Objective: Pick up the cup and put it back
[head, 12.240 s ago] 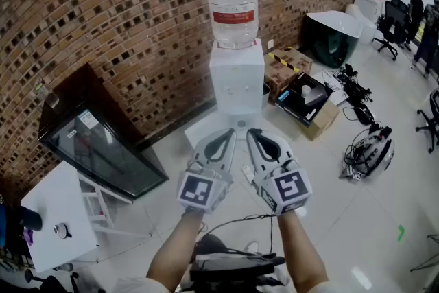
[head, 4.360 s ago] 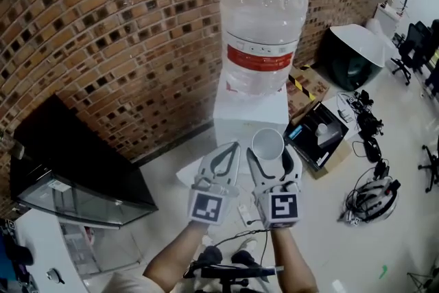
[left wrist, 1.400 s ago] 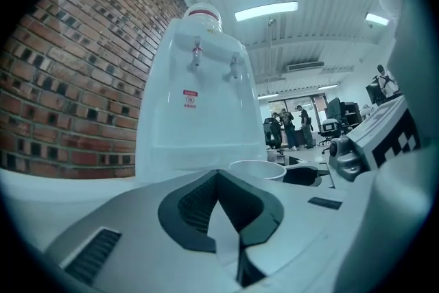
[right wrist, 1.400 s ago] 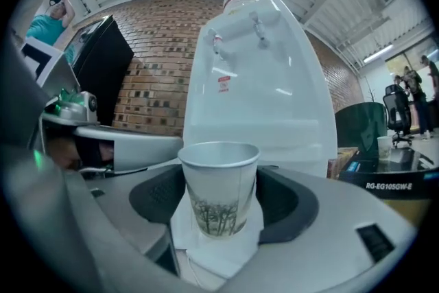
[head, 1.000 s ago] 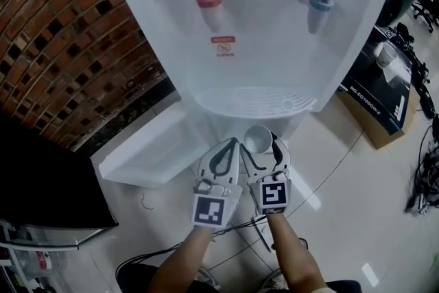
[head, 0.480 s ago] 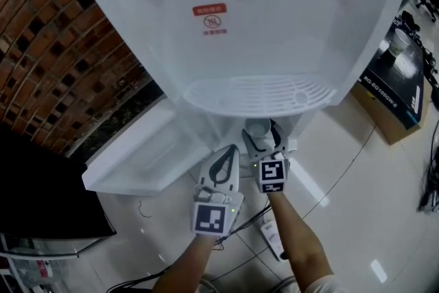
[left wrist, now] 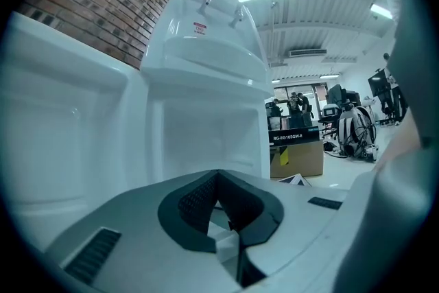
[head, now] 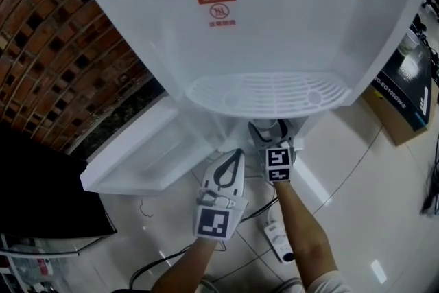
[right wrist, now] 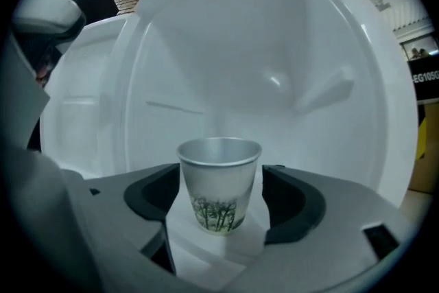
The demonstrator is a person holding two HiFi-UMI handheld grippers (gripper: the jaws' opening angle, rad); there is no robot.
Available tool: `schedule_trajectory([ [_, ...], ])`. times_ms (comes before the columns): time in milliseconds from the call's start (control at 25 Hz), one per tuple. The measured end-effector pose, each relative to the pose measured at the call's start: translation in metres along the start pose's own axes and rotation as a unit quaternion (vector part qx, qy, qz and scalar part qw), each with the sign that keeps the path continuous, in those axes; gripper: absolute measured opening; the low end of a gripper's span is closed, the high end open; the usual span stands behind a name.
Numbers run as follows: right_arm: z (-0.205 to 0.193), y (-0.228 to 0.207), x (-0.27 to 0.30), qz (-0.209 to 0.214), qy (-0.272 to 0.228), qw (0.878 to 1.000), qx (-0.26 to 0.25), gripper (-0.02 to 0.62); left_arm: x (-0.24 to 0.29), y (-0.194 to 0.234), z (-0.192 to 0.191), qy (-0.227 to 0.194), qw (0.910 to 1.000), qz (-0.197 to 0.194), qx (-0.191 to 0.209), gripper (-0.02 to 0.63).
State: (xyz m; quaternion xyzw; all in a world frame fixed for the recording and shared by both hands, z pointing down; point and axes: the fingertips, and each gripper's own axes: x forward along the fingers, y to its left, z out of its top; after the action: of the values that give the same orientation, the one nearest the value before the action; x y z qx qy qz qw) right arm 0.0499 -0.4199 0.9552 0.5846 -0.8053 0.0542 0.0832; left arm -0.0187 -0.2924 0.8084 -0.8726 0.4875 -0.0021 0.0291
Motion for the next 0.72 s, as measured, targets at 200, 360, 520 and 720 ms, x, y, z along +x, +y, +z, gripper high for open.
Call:
schedule_trajectory([
  [200, 0.010, 0.002, -0.012, -0.001, -0.008, 1.000, 0.004, 0.388, -0.002, 0.001, 0.001, 0.000, 1.0000, 0.001, -0.005, 0.005],
  [360, 0.028, 0.009, -0.037, -0.004, -0.017, 1.000, 0.009, 0.387, -0.004, 0.002, 0.006, -0.001, 0.9999, 0.002, -0.011, 0.005],
  [520, 0.064, 0.026, -0.074, 0.003, -0.032, 0.999, 0.008, 0.323, -0.004, 0.000, 0.020, -0.012, 0.9999, 0.000, -0.004, 0.005],
  [720, 0.125, 0.051, -0.122, 0.017, -0.058, 0.998, -0.015, 0.220, -0.008, -0.001, 0.047, -0.022, 0.9997, -0.004, 0.000, 0.005],
])
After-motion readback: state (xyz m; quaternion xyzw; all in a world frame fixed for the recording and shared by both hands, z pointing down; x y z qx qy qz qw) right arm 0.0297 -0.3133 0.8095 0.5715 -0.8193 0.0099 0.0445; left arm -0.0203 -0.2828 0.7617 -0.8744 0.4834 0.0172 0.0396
